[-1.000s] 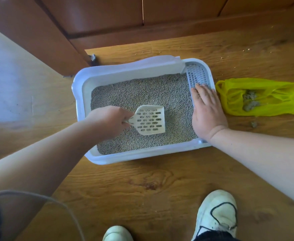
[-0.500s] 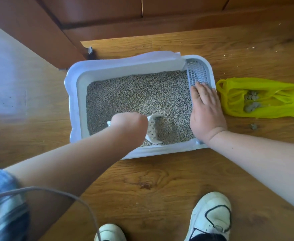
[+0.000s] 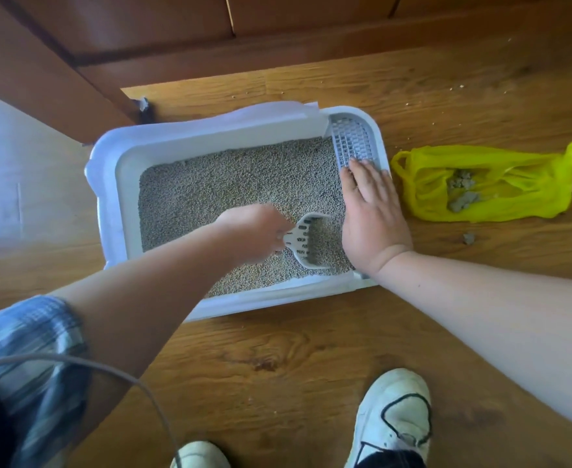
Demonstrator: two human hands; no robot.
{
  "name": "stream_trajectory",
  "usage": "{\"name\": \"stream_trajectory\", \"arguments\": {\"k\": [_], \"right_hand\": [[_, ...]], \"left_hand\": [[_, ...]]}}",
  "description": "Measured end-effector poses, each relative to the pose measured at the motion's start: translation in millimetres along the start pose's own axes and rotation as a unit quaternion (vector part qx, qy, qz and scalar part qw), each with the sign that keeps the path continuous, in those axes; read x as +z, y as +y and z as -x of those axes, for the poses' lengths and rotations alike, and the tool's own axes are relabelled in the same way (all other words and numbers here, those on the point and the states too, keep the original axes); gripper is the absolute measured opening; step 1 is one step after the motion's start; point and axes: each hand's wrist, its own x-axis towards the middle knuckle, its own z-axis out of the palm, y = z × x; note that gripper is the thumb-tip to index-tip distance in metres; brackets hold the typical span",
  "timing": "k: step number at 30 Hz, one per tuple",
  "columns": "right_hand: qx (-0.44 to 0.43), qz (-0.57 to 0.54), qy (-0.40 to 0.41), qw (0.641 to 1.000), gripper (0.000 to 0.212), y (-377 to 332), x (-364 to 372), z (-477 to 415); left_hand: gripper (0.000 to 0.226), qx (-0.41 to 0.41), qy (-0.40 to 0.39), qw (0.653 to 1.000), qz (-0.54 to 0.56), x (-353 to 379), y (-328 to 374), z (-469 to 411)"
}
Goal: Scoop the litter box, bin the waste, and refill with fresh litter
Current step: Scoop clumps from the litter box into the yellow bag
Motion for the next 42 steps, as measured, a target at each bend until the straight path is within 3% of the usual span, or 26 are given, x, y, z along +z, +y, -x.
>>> {"name": "stream_trajectory", "arguments": {"k": [5, 9, 15, 21, 30, 35, 42], "right_hand": [[0.001, -0.001, -0.002, 1.000, 0.065, 0.4, 1.8, 1.0], [0.002, 0.000, 0.009, 1.000, 0.064, -1.3, 1.2, -1.0], [-0.002, -0.002, 0.011, 1.000, 0.063, -2.0, -1.1, 0.6], [0.000, -0.001, 0.007, 1.000, 0.062, -1.9, -3.0, 0.8], [0.004, 0.012, 0.001, 1.000, 0.062, -3.4, -2.6, 0.7], [0.006, 0.015, -0.001, 1.000, 0.061, -5.0, -2.8, 0.5], [0.009, 0.014, 0.001, 1.000, 0.061, -4.8, -1.6, 0.2]], "left_hand": [[0.008, -0.051, 0.042, 0.997, -0.026, 6.5, 13.5, 0.7], [0.014, -0.044, 0.035, 0.996, 0.073, 22.7, 30.4, 0.7], [0.012, 0.010, 0.072, 0.989, 0.126, 20.5, 19.2, -1.4], [0.034, 0.035, 0.047, 0.965, 0.256, 31.3, -7.0, 8.9], [0.033, -0.046, 0.117, 0.951, 0.283, 17.8, -68.1, 29.7], [0.041, -0.041, 0.123, 0.959, 0.254, 21.9, -69.6, 37.8], [0.036, -0.027, 0.139, 0.971, 0.195, 11.8, -61.6, 43.2]]}}
